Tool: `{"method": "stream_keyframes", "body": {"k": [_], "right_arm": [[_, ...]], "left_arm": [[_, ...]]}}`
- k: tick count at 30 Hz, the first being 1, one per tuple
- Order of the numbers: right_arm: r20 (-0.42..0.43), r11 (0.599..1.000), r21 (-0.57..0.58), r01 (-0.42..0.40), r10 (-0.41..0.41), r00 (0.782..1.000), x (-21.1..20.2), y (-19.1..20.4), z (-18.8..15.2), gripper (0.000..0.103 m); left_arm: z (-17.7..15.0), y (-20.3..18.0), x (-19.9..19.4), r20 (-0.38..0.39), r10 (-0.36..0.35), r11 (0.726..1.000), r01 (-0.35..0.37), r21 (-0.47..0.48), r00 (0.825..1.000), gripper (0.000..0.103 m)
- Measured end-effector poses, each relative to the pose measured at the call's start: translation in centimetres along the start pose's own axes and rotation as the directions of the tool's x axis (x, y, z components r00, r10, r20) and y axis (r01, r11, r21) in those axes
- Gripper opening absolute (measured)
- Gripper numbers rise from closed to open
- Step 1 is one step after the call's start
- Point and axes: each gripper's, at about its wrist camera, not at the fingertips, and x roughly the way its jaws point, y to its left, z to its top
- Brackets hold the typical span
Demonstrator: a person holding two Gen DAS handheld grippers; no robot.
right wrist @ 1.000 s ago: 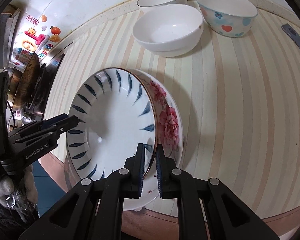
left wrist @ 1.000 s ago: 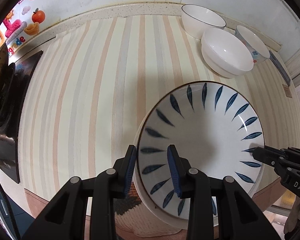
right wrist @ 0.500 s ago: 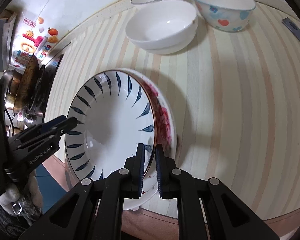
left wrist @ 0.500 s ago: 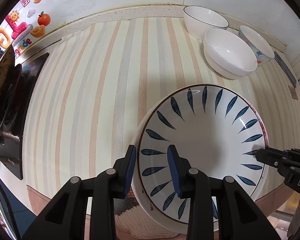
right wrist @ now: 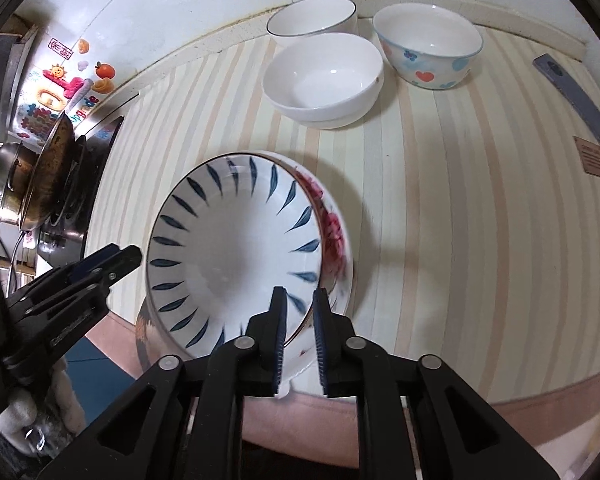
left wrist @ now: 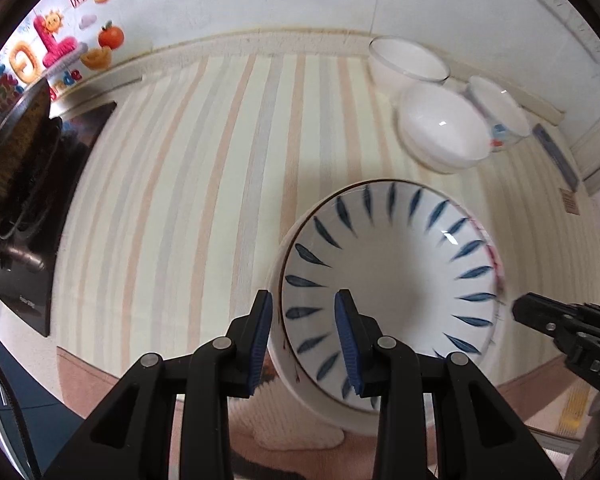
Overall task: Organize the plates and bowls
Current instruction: 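Lower the blue-striped plate onto the pink-flower plate with both tools, then open both tools and lift them away from the plate stack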
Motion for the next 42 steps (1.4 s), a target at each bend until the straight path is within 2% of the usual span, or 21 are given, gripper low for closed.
{"method": "stream_keyframes", "body": {"k": [2,4,7,14,17,18,19,21,24,26,28,36,42], "right_arm": [[0.017,1.000,0.006,0.003,-0.003,1.000,-1.4,0.7,-0.6,0.034],[0.031,1.000,0.007,0.005,-0.005,0.999,-2.7,1.4,-1.4,0.044],[0.071,1.000,-0.007,0.022,-0.021,0.997,-5.6,3.0,-2.8,0.054],[0.198,0.997,-0.039,0.065,-0.056,0.979,-12.9,6.3,-6.5,0.069],[0.242,0.996,-0.036,0.079,-0.068,0.968,-15.6,7.6,-8.3,0.071],[0.255,0.996,-0.036,0.084,-0.072,0.964,-16.4,8.0,-8.9,0.071],[0.266,0.995,-0.038,0.090,-0.077,0.961,-17.2,8.4,-9.6,0.074],[0.289,0.994,-0.032,0.101,-0.088,0.953,-18.6,9.1,-10.9,0.080],[0.309,0.993,-0.024,0.112,-0.100,0.946,-20.4,9.9,-13.0,0.084],[0.319,0.993,-0.018,0.119,-0.107,0.942,-21.0,10.1,-14.0,0.092],[0.331,0.992,-0.012,0.123,-0.112,0.937,-21.7,10.5,-15.2,0.092],[0.356,0.994,0.011,0.112,-0.108,0.928,-23.3,11.1,-18.3,0.094],[0.365,0.996,0.014,0.092,-0.090,0.927,-23.9,10.3,-17.8,0.095]], "left_arm": [[-0.4,0.0,-1.6,0.023,-0.010,1.000,0.010,0.008,1.000,0.030],[-0.8,-0.1,-3.7,0.046,-0.010,1.000,0.009,0.019,0.999,0.030],[-1.5,0.0,-6.7,0.087,-0.009,1.000,0.007,0.028,0.996,0.030],[-3.8,0.4,-13.9,0.184,-0.043,0.998,0.035,0.047,0.982,0.035],[-5.0,0.8,-16.4,0.214,-0.060,0.998,0.051,0.048,0.975,0.037],[-5.3,1.0,-16.9,0.219,-0.065,0.997,0.056,0.048,0.973,0.043],[-5.6,1.2,-17.5,0.228,-0.081,0.996,0.071,0.052,0.970,0.061],[-6.3,1.6,-18.7,0.253,-0.093,0.995,0.083,0.049,0.963,0.082],[-7.6,2.1,-20.2,0.277,-0.096,0.995,0.085,0.051,0.956,0.083],[-8.2,2.1,-20.6,0.270,-0.103,0.994,0.091,0.057,0.957,0.083],[-9.1,2.2,-21.3,0.274,-0.112,0.993,0.099,0.063,0.955,0.092],[-11.5,1.8,-22.7,0.296,-0.107,0.993,0.088,0.079,0.949,0.092],[-11.5,1.4,-22.8,0.302,-0.099,0.994,0.081,0.071,0.948,0.092]]}}
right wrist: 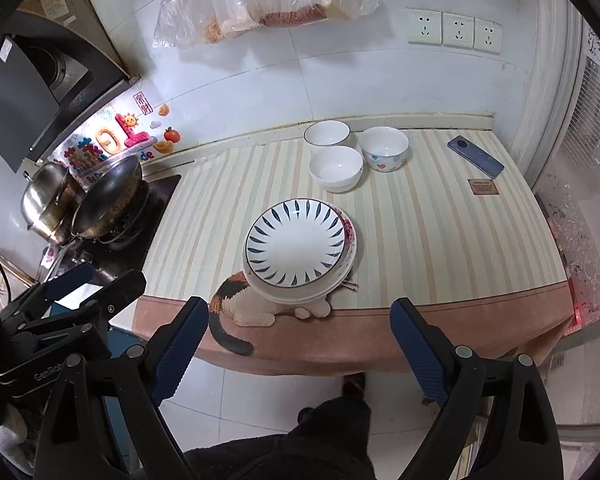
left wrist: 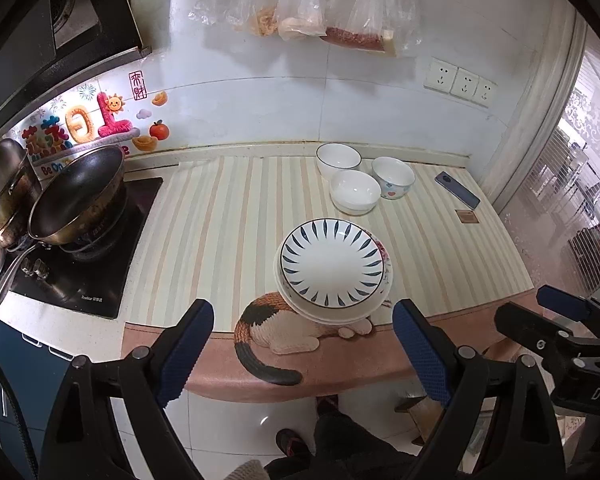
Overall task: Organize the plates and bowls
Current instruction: 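Open both tools and lift them away from the plate stack, then grasp the white bowl rim with both tools and lift it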
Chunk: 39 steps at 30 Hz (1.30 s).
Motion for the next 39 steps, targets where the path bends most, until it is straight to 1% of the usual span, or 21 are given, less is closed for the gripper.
{"method": "stream_keyframes", "body": {"k": [3,6,9,12,13,17,20,21,22,24,26,29,30,32,33,34,35,36,37,38,39], "right_arm": [[0.001,1.000,0.012,-0.013,0.013,1.000,0.8,-1.3,1.3,0.095],[0.001,0.999,0.034,-0.036,0.036,0.999,2.6,-3.2,3.2,0.095],[0.002,0.997,0.060,-0.049,0.049,0.999,5.6,-5.8,6.1,0.095],[-0.035,0.992,0.097,-0.081,0.085,0.996,9.1,-8.3,9.0,0.095],[-0.053,0.989,0.111,-0.098,0.105,0.993,10.8,-9.5,10.5,0.095],[-0.112,0.987,0.123,-0.104,0.118,0.987,16.6,-12.5,14.6,0.095],[-0.156,0.985,0.124,-0.117,0.136,0.978,21.3,-14.3,17.7,0.095],[-0.166,0.985,0.123,-0.119,0.139,0.976,22.3,-14.7,18.4,0.095],[-0.188,0.985,0.122,-0.121,0.142,0.972,24.4,-15.2,19.5,0.095],[-0.210,0.984,0.124,-0.131,0.154,0.966,26.9,-15.7,20.8,0.095],[-0.242,0.981,0.128,-0.147,0.175,0.954,30.2,-16.1,22.2,0.095],[-0.282,0.976,0.143,-0.165,0.200,0.938,34.0,-16.3,23.2,0.095],[-0.294,0.974,0.150,-0.169,0.207,0.933,35.0,-16.3,23.4,0.095],[-0.324,0.971,0.168,-0.170,0.218,0.921,37.3,-16.3,23.6,0.091],[-0.333,0.968,0.177,-0.176,0.228,0.915,38.0,-16.3,23.4,0.090],[-0.346,0.963,0.194,-0.184,0.243,0.906,39.2,-16.3,23.5,0.084],[-0.349,0.961,0.204,-0.186,0.249,0.903,39.7,-16.1,23.2,0.075],[-0.357,0.960,0.210,-0.188,0.254,0.899,40.4,-16.1,23.0,0.071],[-0.374,0.958,0.222,-0.181,0.255,0.892,41.3,-16.0,22.8,0.062],[-0.387,0.953,0.240,-0.183,0.267,0.883,42.2,-16.0,22.5,0.054],[-0.393,0.951,0.247,-0.187,0.275,0.877,42.5,-15.9,22.3,0.046]], "left_arm": [[0.9,-0.2,1.0,0.001,0.010,1.000,-0.009,-0.016,1.000,0.092],[2.3,-0.6,2.6,0.012,0.012,1.000,-0.011,-0.029,1.000,0.092],[4.6,-1.2,5.0,0.032,0.023,0.999,-0.022,-0.038,0.999,0.092],[7.5,-1.9,7.9,0.035,0.039,0.998,-0.037,-0.049,0.999,0.092],[8.6,-2.1,9.1,0.033,0.038,0.998,-0.036,-0.055,0.999,0.092],[12.5,-2.6,14.4,-0.012,0.070,0.994,-0.071,-0.080,0.997,0.092],[14.6,-2.9,18.3,-0.045,0.096,0.991,-0.099,-0.086,0.994,0.092],[15.4,-3.0,20.1,-0.065,0.105,0.990,-0.110,-0.087,0.992,0.092],[15.8,-3.1,21.4,-0.084,0.107,0.990,-0.114,-0.086,0.991,0.092],[16.9,-3.1,25.1,-0.149,0.096,0.990,-0.111,-0.092,0.984,0.092],[17.3,-3.1,27.8,-0.188,0.077,0.989,-0.098,-0.107,0.979,0.092],[17.5,-3.0,31.8,-0.244,0.058,0.988,-0.090,-0.126,0.968,0.092],[17.5,-3.0,33.4,-0.272,0.055,0.988,-0.092,-0.124,0.961,0.092],[17.4,-3.2,35.3,-0.301,0.027,0.989,-0.069,-0.129,0.953,0.087],[17.3,-3.1,36.2,-0.311,0.016,0.989,-0.061,-0.136,0.950,0.080],[17.2,-3.1,37.1,-0.325,0.006,0.989,-0.054,-0.139,0.946,0.073],[17.1,-3.3,38.1,-0.339,-0.011,0.990,-0.037,-0.137,0.941,0.070],[17.1,-3.3,38.8,-0.351,-0.022,0.991,-0.026,-0.131,0.936,0.060],[17.0,-3.4,39.5,-0.366,-0.034,0.992,-0.013,-0.126,0.930,0.052],[16.8,-3.4,40.1,-0.383,-0.042,0.992,-0.006,-0.122,0.923,0.047],[16.6,-3.6,40.9,-0.400,-0.065,0.993,0.018,-0.121,0.914,0.037]]}}
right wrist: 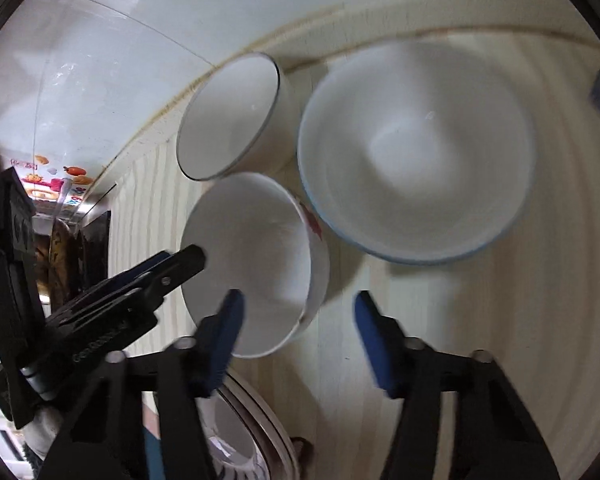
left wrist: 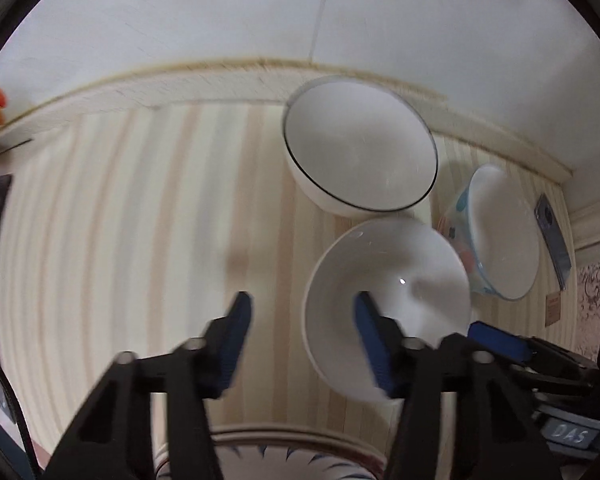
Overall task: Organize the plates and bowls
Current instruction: 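Grasp the white bowl rim with both tools and lift it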
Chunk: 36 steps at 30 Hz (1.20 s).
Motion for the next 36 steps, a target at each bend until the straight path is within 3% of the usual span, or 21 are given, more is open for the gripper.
{"method": "stream_keyframes", "body": {"k": [1,2,10,21,29,36], "right_arm": [[-0.007,1.000,0.010,-0.001,0.001,1.000,0.6,-0.1,0.0,0.027],[-0.008,1.000,0.017,0.011,-0.010,1.000,1.3,-0.3,0.1,0.021],[0.026,1.000,0.005,0.028,-0.028,0.999,0.3,0.2,-1.4,0.020],[0.057,0.999,0.005,0.053,-0.053,0.997,-7.3,-2.7,-7.7,0.020],[0.016,0.994,0.083,0.070,-0.071,0.997,-9.1,-8.2,-14.3,0.020],[-0.022,0.991,0.117,0.071,-0.069,0.997,-7.9,-10.9,-16.7,0.020]], "left_arm": [[0.0,-0.1,0.4,-0.013,-0.015,1.000,0.015,0.009,1.000,0.028],[-0.1,-0.2,0.7,-0.021,-0.019,1.000,0.020,0.015,1.000,0.027],[-1.3,-1.2,-0.7,0.004,-0.027,0.998,0.027,0.059,1.000,0.027],[-6.8,-5.9,-4.8,-0.005,-0.078,0.983,0.078,0.169,0.997,0.027],[-11.9,-10.5,-3.5,-0.086,-0.095,0.966,0.112,0.234,0.992,0.027],[-14.5,-12.8,-1.0,-0.144,-0.058,0.960,0.094,0.263,0.988,0.027]]}}
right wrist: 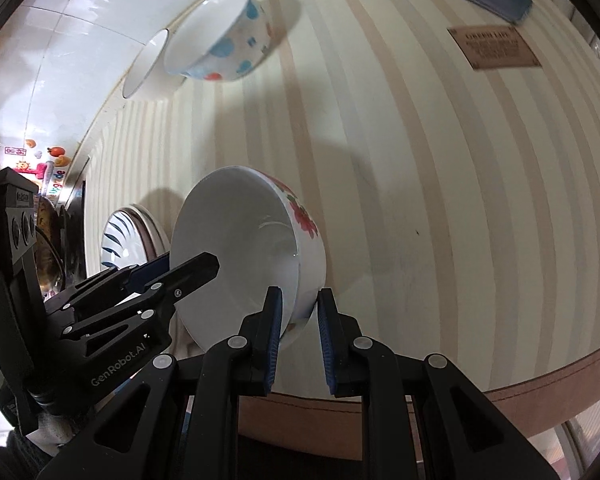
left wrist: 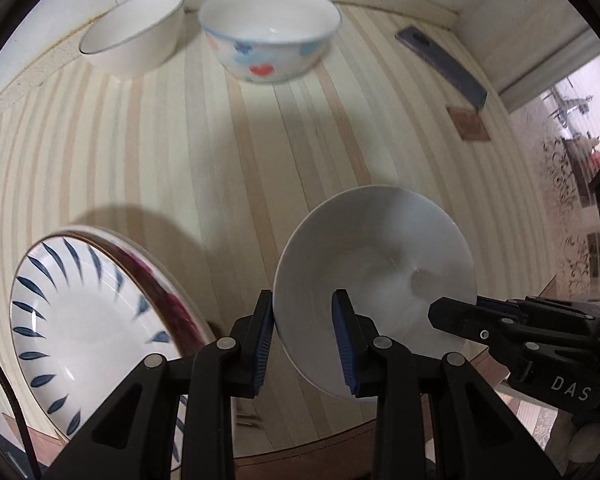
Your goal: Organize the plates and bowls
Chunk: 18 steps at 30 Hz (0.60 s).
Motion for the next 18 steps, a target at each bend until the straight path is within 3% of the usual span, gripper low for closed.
{"method": "stream_keyframes", "body": {"k": [6,9,10,13,18], "right_arm": [[-0.049,0.999,0.005,-0.041,0.041,0.998,0.1,-1.4,0.2,0.022],[-0.023,0.998,0.011,-0.060,0.061,0.998,-1.6,-1.5,1.2,0.024],[-0.014,0.997,0.014,-0.072,0.073,0.997,-2.4,-1.5,1.7,0.029],[0.041,0.997,-0.003,-0.081,0.081,0.996,-4.9,-0.9,4.6,0.051],[0.106,0.995,-0.032,-0.090,0.093,0.990,-6.3,0.7,11.1,0.054]], "left_arm": [[0.8,-1.2,-0.3,0.017,0.002,1.000,-0.002,-0.003,1.000,0.027],[2.1,-0.3,-2.9,0.062,-0.019,0.999,0.022,-0.045,0.998,0.027],[2.9,0.2,-4.1,0.087,-0.024,0.997,0.030,-0.067,0.996,0.027],[5.6,1.9,-6.5,0.158,-0.029,0.991,0.049,-0.124,0.987,0.030],[11.3,5.3,-6.9,0.202,0.010,0.981,0.029,-0.190,0.979,0.030]]}}
